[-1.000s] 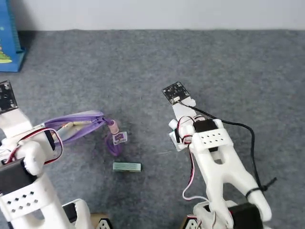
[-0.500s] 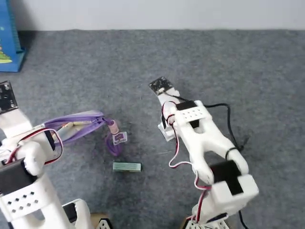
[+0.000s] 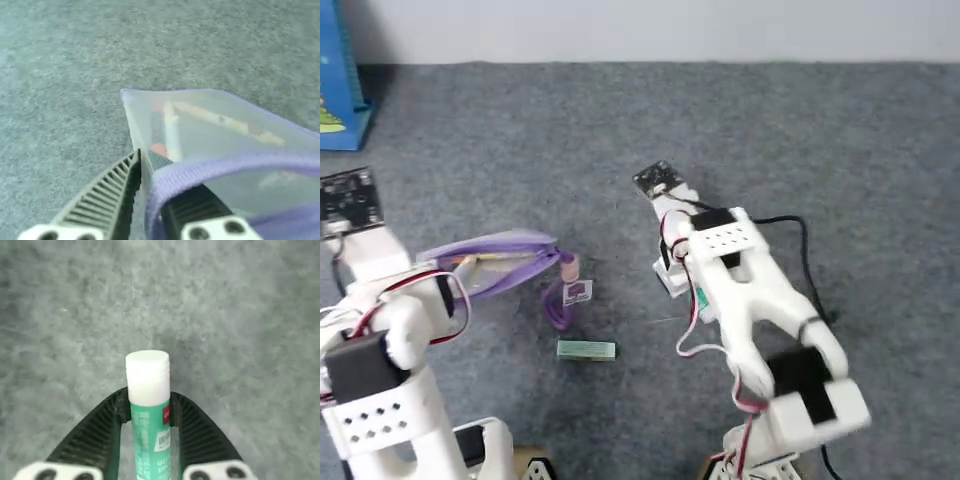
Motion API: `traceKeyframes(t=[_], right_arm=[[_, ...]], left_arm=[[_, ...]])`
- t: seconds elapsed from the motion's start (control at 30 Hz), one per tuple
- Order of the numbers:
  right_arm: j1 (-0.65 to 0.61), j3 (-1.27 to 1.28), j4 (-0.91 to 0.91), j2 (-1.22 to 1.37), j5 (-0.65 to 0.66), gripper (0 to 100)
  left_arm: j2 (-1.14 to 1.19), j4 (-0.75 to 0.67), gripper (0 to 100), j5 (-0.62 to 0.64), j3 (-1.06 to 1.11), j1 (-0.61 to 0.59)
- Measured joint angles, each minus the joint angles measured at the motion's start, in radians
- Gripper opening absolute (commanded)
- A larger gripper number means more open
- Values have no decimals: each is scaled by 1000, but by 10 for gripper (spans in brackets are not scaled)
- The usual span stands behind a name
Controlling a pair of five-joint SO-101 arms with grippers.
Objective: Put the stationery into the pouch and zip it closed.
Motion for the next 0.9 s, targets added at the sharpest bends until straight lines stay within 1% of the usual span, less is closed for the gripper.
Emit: traceKeyframes(t=[0.17,0.27,0.33,0.43,0.57,0.7,0.9], right_arm=[[-3,120,49,-279,0,8],[-11,204,54,-482,0,8],[-41,245,54,-623,-26,8],[-78,265,54,-832,-100,8],[-173,265,54,-1065,-150,8],[-270,265,20,-1197,-204,8],[-368,269,-175,-1237,-298,8]], left_arm=[[11,-21,14,3,2,95],[11,-49,14,38,2,132],[11,-58,14,52,2,160],[12,-58,14,68,3,193],[12,-58,14,94,2,207],[12,-58,14,103,2,209],[12,-58,14,103,2,209]])
